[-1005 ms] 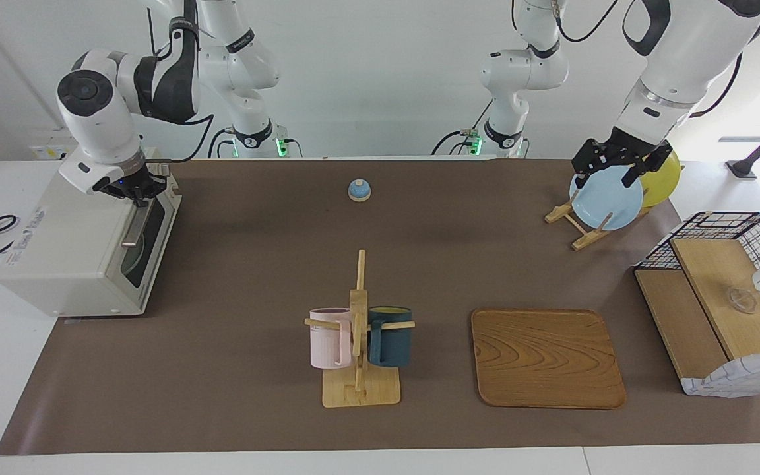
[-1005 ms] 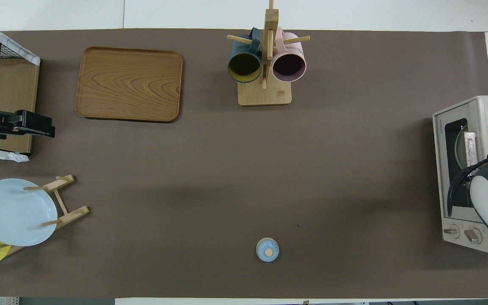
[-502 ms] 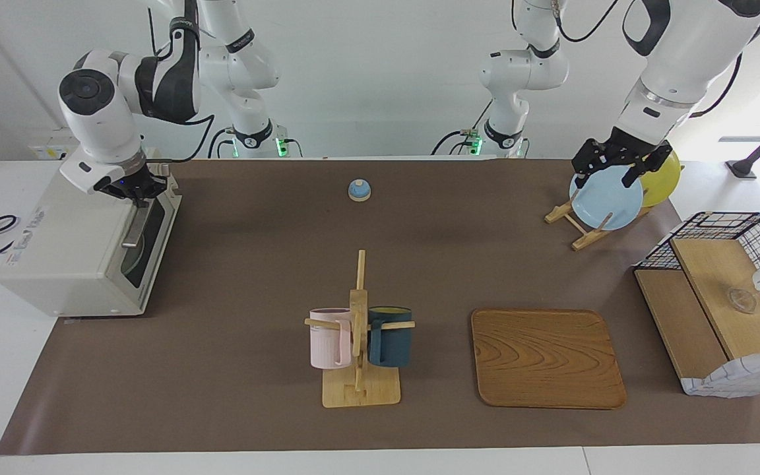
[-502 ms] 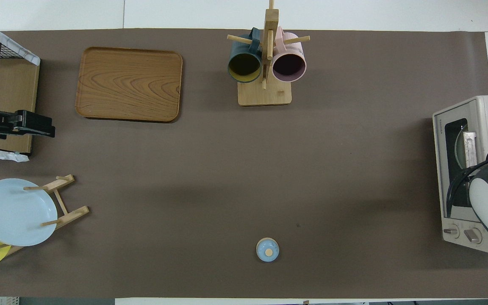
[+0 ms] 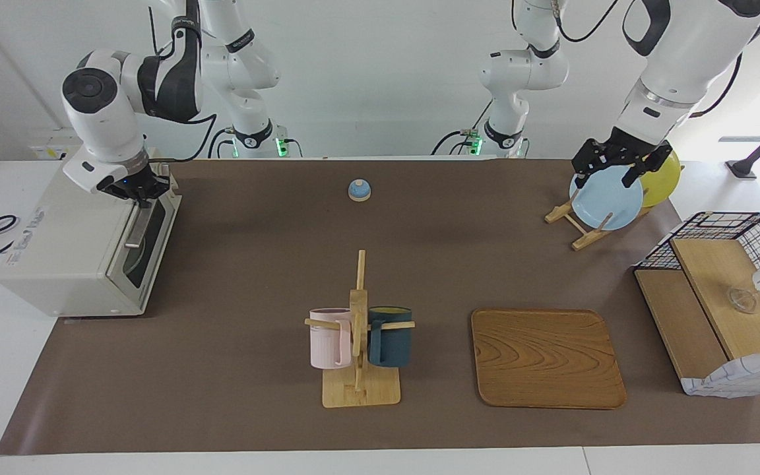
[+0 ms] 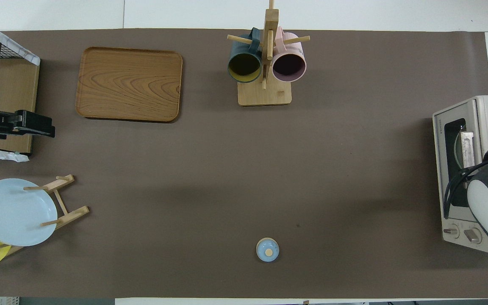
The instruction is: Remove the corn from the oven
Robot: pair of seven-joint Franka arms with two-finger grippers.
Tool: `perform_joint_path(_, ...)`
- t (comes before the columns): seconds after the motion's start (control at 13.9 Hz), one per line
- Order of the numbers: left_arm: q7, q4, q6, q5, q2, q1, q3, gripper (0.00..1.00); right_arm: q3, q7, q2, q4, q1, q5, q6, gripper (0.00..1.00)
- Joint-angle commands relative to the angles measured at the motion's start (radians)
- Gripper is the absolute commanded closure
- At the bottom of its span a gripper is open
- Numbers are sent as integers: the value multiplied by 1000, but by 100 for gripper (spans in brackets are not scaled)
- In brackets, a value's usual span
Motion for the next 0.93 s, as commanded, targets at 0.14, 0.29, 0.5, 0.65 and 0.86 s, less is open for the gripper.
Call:
perform_joint_path(0.14,2,-10,-2,21,-15,10,-7,0,1,-14,29,-43,-9,56,92,100)
perform_joint_path(0.29,3,-10,-2,21,-15,11,-4,0,1,-14,35,-43,-9,66,101,100)
perform_joint_path(0.5,3,-10,6,21,-15,13,-2,0,1,-12,48,-44,-9,69,112,100)
perform_joint_path(0.65,3,-10,6,21,-15,14,-2,0,1,-1,63,-46,-4,87,134,100)
perform_joint_path(0.86,3,-12,3,21,-15,14,-2,0,4,37,80,-46,14,89,152,100)
